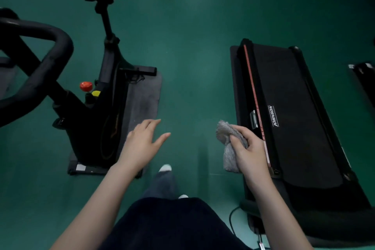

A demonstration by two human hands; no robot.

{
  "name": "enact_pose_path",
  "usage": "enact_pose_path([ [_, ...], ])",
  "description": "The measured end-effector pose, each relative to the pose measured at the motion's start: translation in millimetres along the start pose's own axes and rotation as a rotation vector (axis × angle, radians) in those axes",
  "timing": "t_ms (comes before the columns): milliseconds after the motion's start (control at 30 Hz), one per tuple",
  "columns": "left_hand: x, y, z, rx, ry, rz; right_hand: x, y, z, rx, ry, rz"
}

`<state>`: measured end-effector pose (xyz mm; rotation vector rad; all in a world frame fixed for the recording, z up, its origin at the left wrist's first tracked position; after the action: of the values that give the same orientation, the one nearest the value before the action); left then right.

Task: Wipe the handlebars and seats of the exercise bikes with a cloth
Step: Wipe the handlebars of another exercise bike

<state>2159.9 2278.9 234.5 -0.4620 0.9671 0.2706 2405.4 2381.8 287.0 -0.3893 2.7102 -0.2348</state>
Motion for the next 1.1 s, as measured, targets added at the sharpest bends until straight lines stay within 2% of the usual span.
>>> enact_pose_path([
  [233,-28,65,-22,-0.045,0.018,0.025,50,78,-30,-0.035,0.004,-0.047],
  [467,-62,127,-31,-0.051,0.045,0.062,107,141,-68,-0.105,-0.042,-0.156],
  [633,-76,149,-48,-0.118,0.039,0.096,132,185,-81,-0.123,-0.063,-0.233],
  [900,-92,169,-84,-0.374,0.012,0.192,171,269,-101,-0.177,-0.087,-0.399],
  [1100,-95,210,-68,-0.567,-0.073,0.301,185,358,-134,-0.27,-0.117,-0.586],
])
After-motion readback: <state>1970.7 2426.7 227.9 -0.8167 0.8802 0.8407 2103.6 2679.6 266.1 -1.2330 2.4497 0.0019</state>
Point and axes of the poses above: each hand's wrist, its own y-axis towards the middle knuckle, its own x-axis out of the palm, z = x × y, the point moved 10 cm from there along y, towards the middle knuckle, and after that the axes turned 2 degrees about y, right-handed, at the moved point
